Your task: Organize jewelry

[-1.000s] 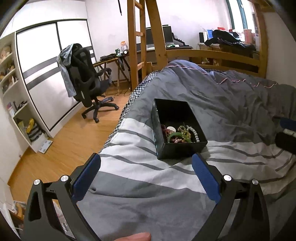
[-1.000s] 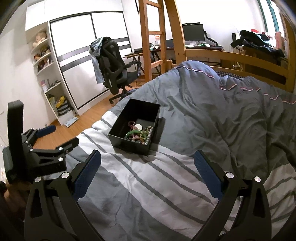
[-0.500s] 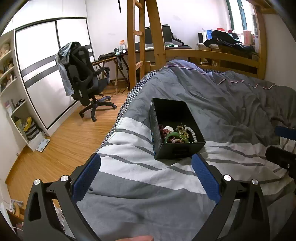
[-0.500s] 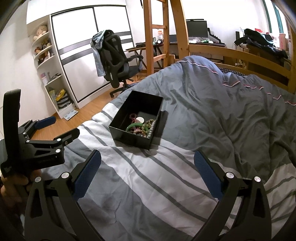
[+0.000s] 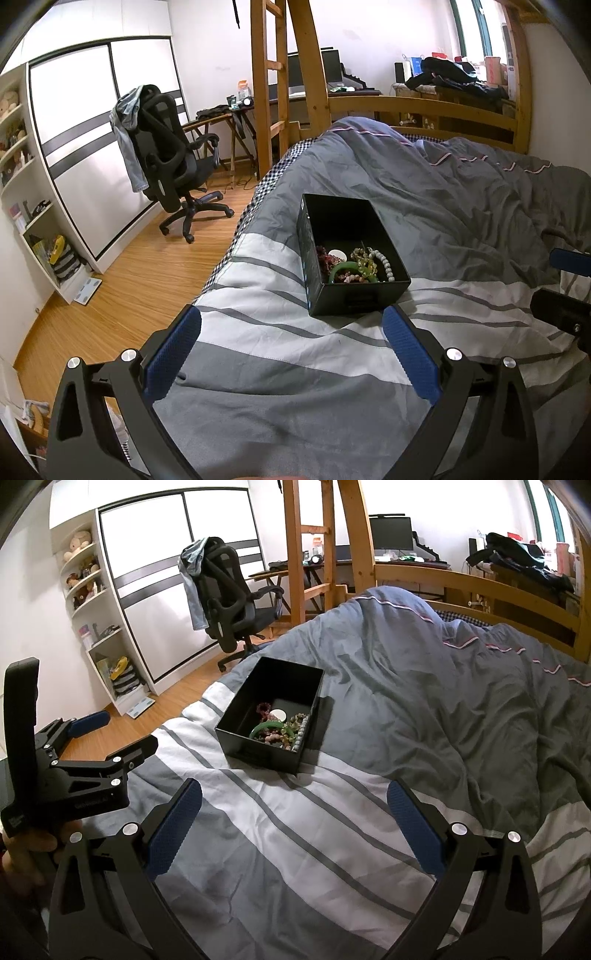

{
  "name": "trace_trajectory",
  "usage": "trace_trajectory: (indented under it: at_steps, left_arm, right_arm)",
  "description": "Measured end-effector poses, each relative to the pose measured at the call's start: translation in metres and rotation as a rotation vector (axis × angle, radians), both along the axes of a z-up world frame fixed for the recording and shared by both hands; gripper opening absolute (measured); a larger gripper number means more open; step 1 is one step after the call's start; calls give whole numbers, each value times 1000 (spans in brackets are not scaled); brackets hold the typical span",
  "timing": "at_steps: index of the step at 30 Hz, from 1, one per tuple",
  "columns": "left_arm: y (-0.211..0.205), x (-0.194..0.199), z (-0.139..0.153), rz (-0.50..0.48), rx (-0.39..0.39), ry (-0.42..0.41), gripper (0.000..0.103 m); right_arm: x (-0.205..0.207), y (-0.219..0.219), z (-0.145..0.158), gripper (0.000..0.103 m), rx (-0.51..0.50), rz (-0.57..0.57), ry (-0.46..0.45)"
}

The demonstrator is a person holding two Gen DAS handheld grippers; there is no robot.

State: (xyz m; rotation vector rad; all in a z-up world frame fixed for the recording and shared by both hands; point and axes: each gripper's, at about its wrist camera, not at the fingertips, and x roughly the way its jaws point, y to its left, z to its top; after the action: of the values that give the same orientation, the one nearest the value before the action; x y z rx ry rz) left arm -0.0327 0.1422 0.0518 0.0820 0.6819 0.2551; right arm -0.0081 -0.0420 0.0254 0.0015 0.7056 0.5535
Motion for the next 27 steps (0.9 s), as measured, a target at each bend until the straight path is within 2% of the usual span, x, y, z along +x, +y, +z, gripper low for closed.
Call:
trace_trajectory:
  at_steps: [27]
  left_arm:
    - [-2,0,0,-1,2,3,97]
  right_arm:
    - [-3,6,-3,99,-9,20,7]
